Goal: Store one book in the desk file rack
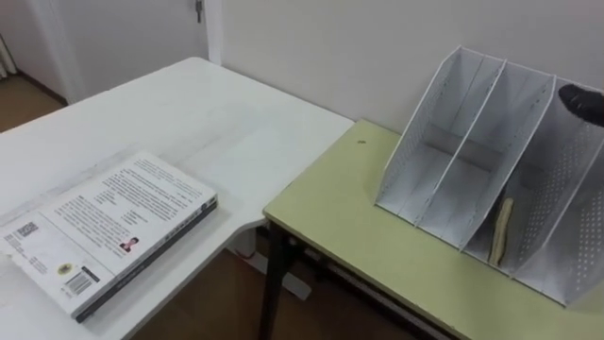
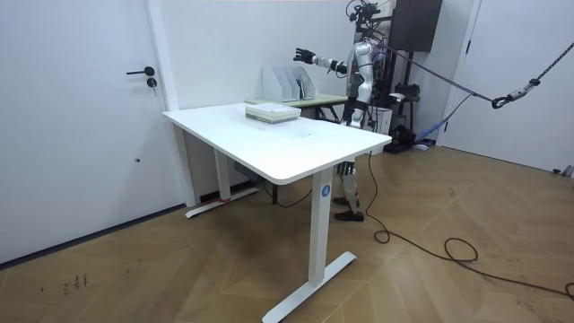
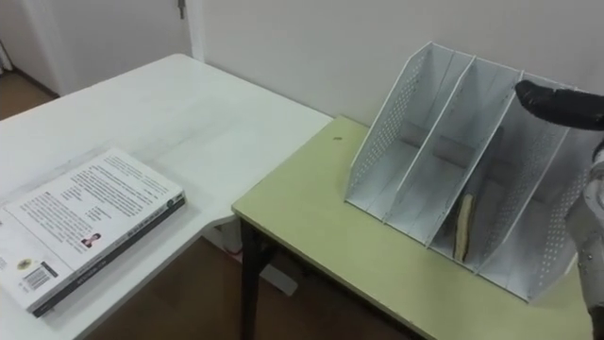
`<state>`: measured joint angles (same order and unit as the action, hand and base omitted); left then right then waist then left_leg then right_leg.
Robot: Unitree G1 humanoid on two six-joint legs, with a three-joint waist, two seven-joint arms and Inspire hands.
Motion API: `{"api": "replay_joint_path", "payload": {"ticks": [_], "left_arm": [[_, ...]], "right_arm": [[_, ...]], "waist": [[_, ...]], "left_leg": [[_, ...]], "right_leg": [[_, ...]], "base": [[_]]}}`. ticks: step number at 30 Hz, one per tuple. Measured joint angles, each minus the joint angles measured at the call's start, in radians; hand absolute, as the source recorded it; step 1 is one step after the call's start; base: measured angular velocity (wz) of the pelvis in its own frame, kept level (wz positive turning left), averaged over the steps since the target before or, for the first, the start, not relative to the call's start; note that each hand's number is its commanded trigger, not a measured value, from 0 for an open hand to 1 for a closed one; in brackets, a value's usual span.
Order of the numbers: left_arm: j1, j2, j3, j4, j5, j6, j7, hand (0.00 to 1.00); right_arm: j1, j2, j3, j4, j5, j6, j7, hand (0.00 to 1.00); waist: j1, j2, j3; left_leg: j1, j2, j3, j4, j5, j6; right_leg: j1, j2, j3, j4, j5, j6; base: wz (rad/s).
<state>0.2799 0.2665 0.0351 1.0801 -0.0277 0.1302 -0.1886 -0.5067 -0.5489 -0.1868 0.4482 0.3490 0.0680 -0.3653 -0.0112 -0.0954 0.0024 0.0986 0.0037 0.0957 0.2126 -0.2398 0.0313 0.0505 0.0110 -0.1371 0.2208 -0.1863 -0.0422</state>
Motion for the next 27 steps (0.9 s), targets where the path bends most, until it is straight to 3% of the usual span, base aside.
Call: {"api": "replay_joint_path", "payload": {"ticks": [5,7,11,18,21,24,27], "left_arm": [[-0.004,-0.001,-0.021,0.001,-0.005,-0.007,0.0,0.0],[-0.01,-0.012,-0.022,0.01,-0.004,-0.006,0.0,0.0],[-0.031,-0.012,-0.033,0.01,-0.001,-0.004,-0.001,0.0],[-0.052,0.0,-0.07,0.008,-0.021,-0.006,-0.004,0.0],[-0.059,0.013,-0.085,0.008,-0.021,-0.004,-0.023,0.0],[-0.076,0.032,-0.096,0.01,-0.022,0.005,-0.035,0.0],[-0.104,0.038,-0.124,0.023,-0.029,0.01,-0.038,0.0]], "right_arm": [[0.0,0.0,0.034,-0.137,0.025,-0.002,0.021,0.0],[0.003,0.002,0.06,-0.207,0.015,-0.003,0.079,0.0],[0.035,0.005,0.128,-0.284,0.039,-0.002,0.188,0.0],[0.164,0.014,0.284,-0.489,0.052,0.022,0.5,0.0],[0.189,0.015,0.337,-0.506,0.037,0.042,0.644,0.0],[0.278,0.029,0.379,-0.507,-0.005,0.05,0.765,0.0],[0.344,0.047,0.449,-0.497,-0.067,0.076,0.883,0.0]], "waist": [[0.002,0.013,-0.0013],[0.003,0.026,-0.0055],[0.016,0.035,-0.0036],[0.046,0.029,-0.0019],[0.054,0.023,-0.005],[0.084,0.01,-0.0115],[0.107,0.013,-0.0077]], "left_leg": [[-0.003,0.0,0.0,0.001,0.0,0.0],[0.0,0.001,-0.001,0.0,0.0,0.0],[0.001,0.009,-0.003,-0.001,0.0,0.0],[-0.002,0.011,0.0,0.0,0.001,-0.003],[-0.001,0.011,-0.001,-0.003,0.001,-0.003],[0.001,0.013,0.0,-0.005,0.001,-0.003],[0.0,0.012,-0.004,-0.005,0.001,-0.003]], "right_leg": [[0.001,0.006,-0.003,-0.001,0.004,-0.001],[0.002,0.007,-0.001,-0.001,0.004,-0.001],[0.004,0.005,0.0,-0.004,0.005,-0.004],[0.003,0.005,0.011,-0.003,0.006,-0.005],[0.006,0.007,0.012,-0.017,0.013,-0.004],[0.015,0.007,0.0,-0.019,0.016,-0.004],[0.014,0.008,-0.003,-0.018,0.017,-0.003]], "base": [[-0.01],[-0.04],[-0.03],[-0.01],[0.0],[0.0],[0.01]]}}
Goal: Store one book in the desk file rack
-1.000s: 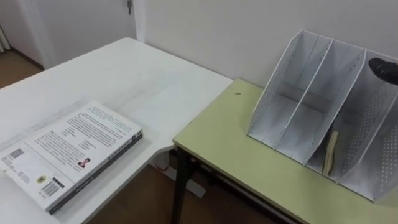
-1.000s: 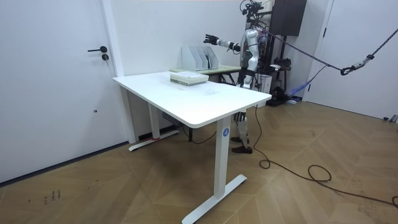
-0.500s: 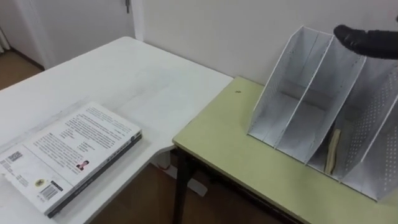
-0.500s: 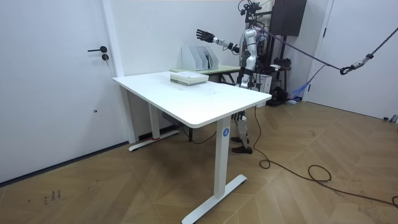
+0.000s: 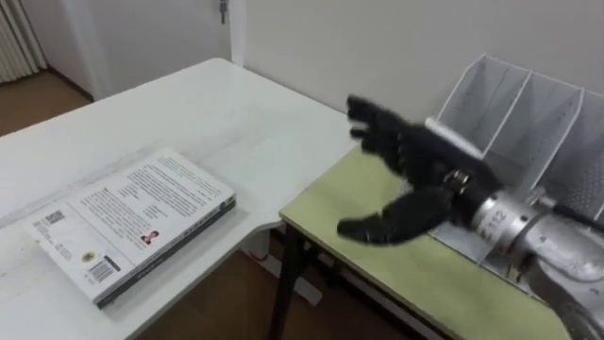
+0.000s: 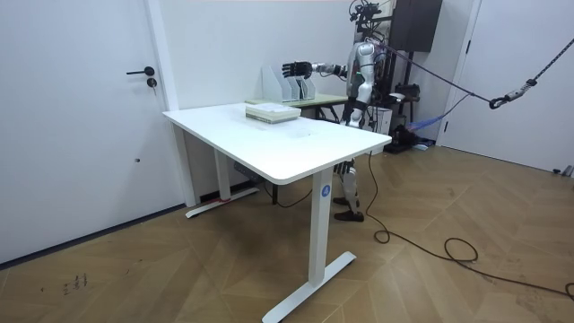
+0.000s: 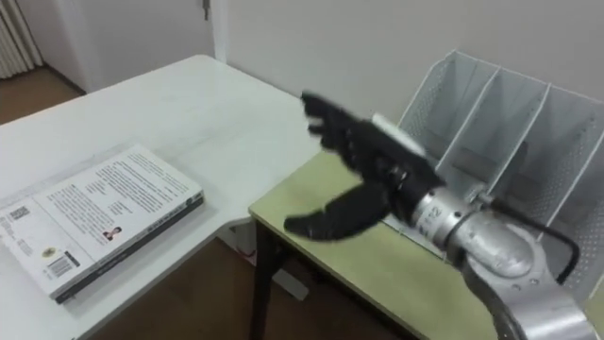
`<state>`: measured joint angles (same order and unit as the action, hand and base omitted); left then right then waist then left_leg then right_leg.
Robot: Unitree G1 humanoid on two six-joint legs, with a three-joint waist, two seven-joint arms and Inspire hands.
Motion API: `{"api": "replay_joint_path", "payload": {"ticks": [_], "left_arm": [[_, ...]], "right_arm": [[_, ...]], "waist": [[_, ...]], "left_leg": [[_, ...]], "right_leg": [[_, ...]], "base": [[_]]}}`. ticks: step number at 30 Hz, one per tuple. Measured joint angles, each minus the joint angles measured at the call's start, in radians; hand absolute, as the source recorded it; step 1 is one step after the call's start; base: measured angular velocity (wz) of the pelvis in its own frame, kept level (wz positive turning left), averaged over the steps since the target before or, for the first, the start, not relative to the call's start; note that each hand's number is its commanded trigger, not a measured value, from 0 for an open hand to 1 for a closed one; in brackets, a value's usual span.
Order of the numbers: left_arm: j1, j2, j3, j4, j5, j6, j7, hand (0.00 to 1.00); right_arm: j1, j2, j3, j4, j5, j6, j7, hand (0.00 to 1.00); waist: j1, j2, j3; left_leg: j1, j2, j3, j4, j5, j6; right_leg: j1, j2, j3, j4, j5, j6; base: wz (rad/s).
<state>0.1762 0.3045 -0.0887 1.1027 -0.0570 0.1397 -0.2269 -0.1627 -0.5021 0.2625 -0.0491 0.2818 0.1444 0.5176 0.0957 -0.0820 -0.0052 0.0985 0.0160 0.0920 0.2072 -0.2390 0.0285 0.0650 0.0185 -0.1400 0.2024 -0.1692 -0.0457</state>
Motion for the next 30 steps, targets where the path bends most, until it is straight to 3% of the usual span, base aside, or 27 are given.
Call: {"api": "replay_joint_path", "payload": {"ticks": [2,6,11,16,18,21,24,30], "left_arm": [[-0.016,0.0,-0.027,0.009,-0.016,0.003,0.0,0.0],[-0.033,-0.007,-0.04,0.018,-0.029,0.007,0.0,0.0],[-0.03,-0.015,-0.041,0.018,-0.028,0.01,0.001,0.0],[-0.026,-0.031,-0.043,0.023,-0.07,0.013,0.031,0.0],[-0.018,-0.038,-0.043,0.025,-0.07,0.011,0.045,0.0],[0.0,-0.052,-0.028,0.026,-0.045,0.006,0.064,0.0],[0.026,-0.066,0.009,0.025,0.0,0.005,0.07,0.0],[0.056,-0.094,0.06,0.019,0.104,0.036,0.079,0.0]], "right_arm": [[0.027,0.011,0.041,0.034,-0.036,-0.003,0.056,0.0],[0.098,0.041,0.081,0.17,-0.135,0.027,0.13,0.0],[0.187,0.082,0.056,0.325,-0.238,0.032,0.146,0.0],[0.276,0.174,-0.016,0.671,-0.269,0.022,0.05,0.0],[0.298,0.193,-0.032,0.777,-0.267,0.019,0.004,0.0],[0.321,0.238,-0.128,0.939,-0.221,-0.022,-0.075,0.0],[0.322,0.273,-0.209,1.055,-0.166,-0.062,-0.131,0.0],[0.312,0.306,-0.27,1.164,-0.142,-0.091,-0.254,0.0]], "waist": [[0.004,0.006,0.005],[0.022,0.017,0.0133],[0.018,0.027,0.0119],[0.006,0.038,0.0083],[-0.011,0.043,0.0037],[-0.037,0.055,-0.0019],[-0.051,0.057,0.0039],[-0.071,0.067,0.0034]], "left_leg": [[0.002,0.0,-0.004,-0.002,0.0,0.0],[-0.003,-0.002,-0.013,-0.002,0.0,0.0],[-0.019,-0.006,-0.021,-0.001,0.0,0.001],[-0.019,-0.011,-0.019,-0.001,0.0,0.002],[-0.019,-0.013,-0.023,-0.001,0.0,0.004],[-0.017,-0.013,-0.023,-0.002,0.0,0.004],[0.0,-0.013,-0.024,-0.005,0.0,0.004],[0.005,-0.014,-0.032,-0.003,0.0,0.004]], "right_leg": [[0.003,-0.001,-0.004,-0.002,0.003,0.001],[0.0,-0.004,-0.011,-0.001,0.003,0.001],[-0.011,-0.008,-0.027,-0.001,0.002,0.001],[0.0,-0.014,-0.032,-0.011,0.0,0.005],[0.005,-0.016,-0.037,-0.017,0.0,0.008],[0.008,-0.015,-0.036,-0.018,-0.001,0.008],[0.022,-0.013,-0.032,-0.02,-0.005,0.008],[0.031,-0.013,-0.032,-0.027,-0.011,0.009]], "base": [[0.06],[0.04],[0.03],[0.04],[0.11],[0.02],[0.01],[0.05]]}}
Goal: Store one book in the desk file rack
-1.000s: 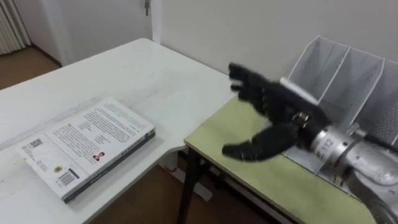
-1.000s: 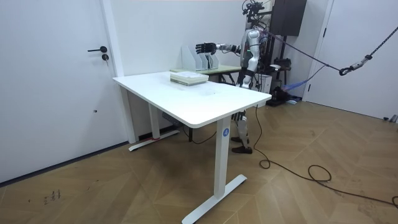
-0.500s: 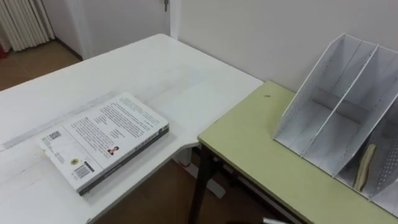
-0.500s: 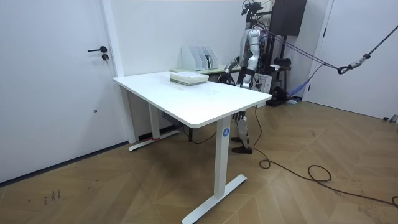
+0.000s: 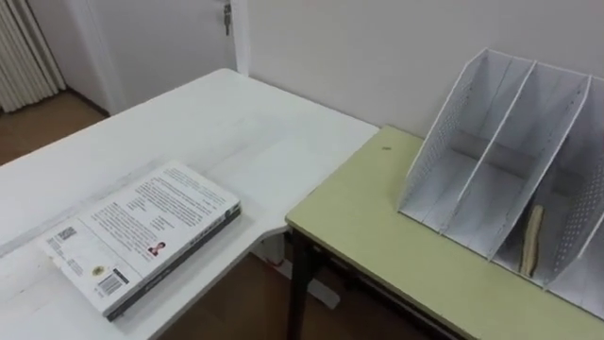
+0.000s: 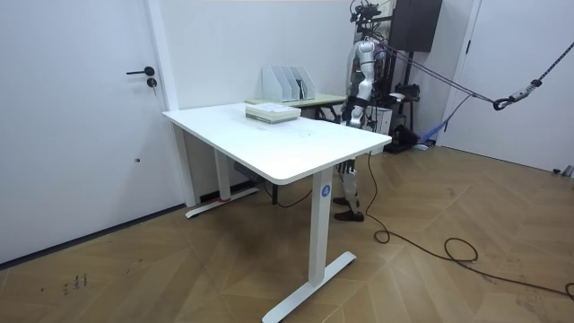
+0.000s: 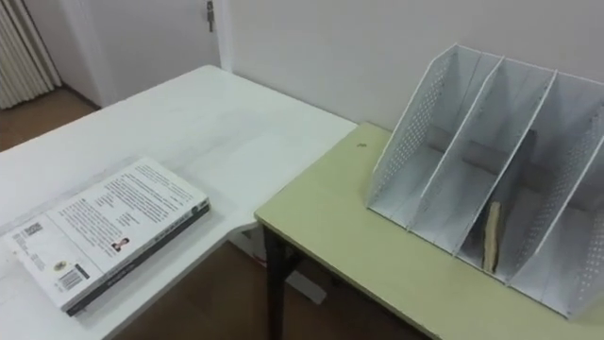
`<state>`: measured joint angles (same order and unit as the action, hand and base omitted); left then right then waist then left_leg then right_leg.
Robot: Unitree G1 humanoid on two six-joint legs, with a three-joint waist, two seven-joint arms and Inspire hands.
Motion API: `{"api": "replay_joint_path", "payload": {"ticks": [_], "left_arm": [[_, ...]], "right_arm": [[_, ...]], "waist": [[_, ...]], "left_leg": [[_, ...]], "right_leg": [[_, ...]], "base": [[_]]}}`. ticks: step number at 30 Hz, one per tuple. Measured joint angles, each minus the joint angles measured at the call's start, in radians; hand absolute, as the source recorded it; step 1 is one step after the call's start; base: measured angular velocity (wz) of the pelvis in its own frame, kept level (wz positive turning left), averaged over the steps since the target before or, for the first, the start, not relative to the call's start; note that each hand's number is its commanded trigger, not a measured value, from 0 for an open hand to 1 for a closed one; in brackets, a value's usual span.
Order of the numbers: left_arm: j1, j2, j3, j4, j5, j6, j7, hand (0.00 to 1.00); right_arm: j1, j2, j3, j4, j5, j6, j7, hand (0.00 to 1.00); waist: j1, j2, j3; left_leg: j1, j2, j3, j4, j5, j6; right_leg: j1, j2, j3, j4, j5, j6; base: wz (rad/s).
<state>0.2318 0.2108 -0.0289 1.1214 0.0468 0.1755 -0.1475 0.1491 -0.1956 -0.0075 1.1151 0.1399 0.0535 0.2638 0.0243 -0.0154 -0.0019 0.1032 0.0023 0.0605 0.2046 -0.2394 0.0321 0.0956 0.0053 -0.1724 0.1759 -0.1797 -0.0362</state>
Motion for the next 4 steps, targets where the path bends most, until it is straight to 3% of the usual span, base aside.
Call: {"api": "replay_joint_path", "payload": {"ticks": [4], "left_arm": [[0.018,-0.027,0.004,0.001,0.079,0.047,-0.004,0.0]], "right_arm": [[-0.023,0.007,-0.018,0.064,0.009,-0.001,-0.064,0.0]], "waist": [[-0.016,0.0,0.0002]], "left_leg": [[0.013,-0.002,-0.009,-0.001,-0.001,0.0]], "right_leg": [[0.011,-0.001,-0.007,-0.007,-0.005,0.002]], "base": [[0.07]]}}
